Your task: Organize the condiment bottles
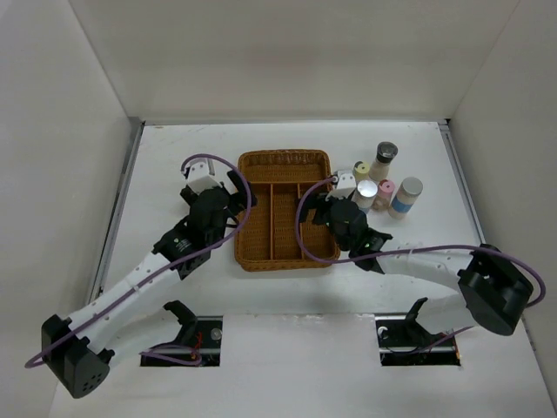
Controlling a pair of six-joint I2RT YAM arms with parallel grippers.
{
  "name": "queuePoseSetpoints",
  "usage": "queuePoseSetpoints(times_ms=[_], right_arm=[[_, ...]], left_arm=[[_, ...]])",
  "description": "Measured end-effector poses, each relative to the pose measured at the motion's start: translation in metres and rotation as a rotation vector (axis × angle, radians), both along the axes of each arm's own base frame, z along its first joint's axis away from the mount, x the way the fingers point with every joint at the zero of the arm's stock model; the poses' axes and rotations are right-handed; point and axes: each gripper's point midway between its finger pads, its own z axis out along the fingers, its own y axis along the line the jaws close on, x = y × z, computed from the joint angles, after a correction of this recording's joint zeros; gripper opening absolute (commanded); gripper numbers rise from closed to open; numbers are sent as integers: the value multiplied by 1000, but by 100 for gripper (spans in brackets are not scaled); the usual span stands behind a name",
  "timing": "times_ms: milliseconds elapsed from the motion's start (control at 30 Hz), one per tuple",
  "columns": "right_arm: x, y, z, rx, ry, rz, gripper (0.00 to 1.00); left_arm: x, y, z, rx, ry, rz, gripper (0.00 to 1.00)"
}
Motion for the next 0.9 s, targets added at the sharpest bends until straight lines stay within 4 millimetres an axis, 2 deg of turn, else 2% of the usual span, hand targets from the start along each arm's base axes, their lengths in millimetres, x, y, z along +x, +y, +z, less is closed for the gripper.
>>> queuePoseSetpoints(times_ms=[33, 67, 133, 200, 267, 367, 467, 500, 533, 567, 600, 667, 700, 800, 900], right_arm=[[0, 4, -3, -2, -1, 10, 100], [-1, 8, -5, 0, -4, 21, 94], [-3, 12, -5, -1, -14, 39, 66], [-5, 18, -2, 13, -24, 65, 44], [-8, 24, 3, 29, -35, 91, 30], [-12, 29, 7, 45, -41, 121, 16], [-14, 32, 6, 47, -27, 137, 14], [-15, 32, 5, 43, -19, 140, 14], [-15, 33, 3, 38, -9, 143, 14], [-15, 33, 3, 34, -4, 145, 14], [-15, 34, 4, 33, 0, 145, 15], [-13, 36, 5, 32, 4, 146, 16], [-12, 38, 5, 31, 7, 146, 18], [-11, 42, -1, 23, 22, 151, 29], [-13, 45, -8, 12, 37, 160, 47]], left_arm=[[0, 7, -1, 11, 6, 17, 100], [0, 16, -1, 22, 10, 40, 100], [3, 35, 3, 32, -1, 89, 100], [7, 55, 10, 41, -21, 143, 100], [11, 71, 11, 69, -24, 188, 100], [17, 76, 1, 131, 8, 197, 100], [24, 81, -11, 182, 42, 209, 98], [28, 84, -16, 200, 57, 218, 83], [32, 86, -20, 214, 70, 225, 52], [36, 88, -24, 229, 82, 232, 32], [39, 89, -28, 246, 93, 234, 24], [41, 90, -34, 285, 113, 232, 25], [43, 91, -36, 299, 120, 231, 31], [47, 99, -38, 337, 135, 251, 63], [52, 108, -42, 353, 143, 284, 78]])
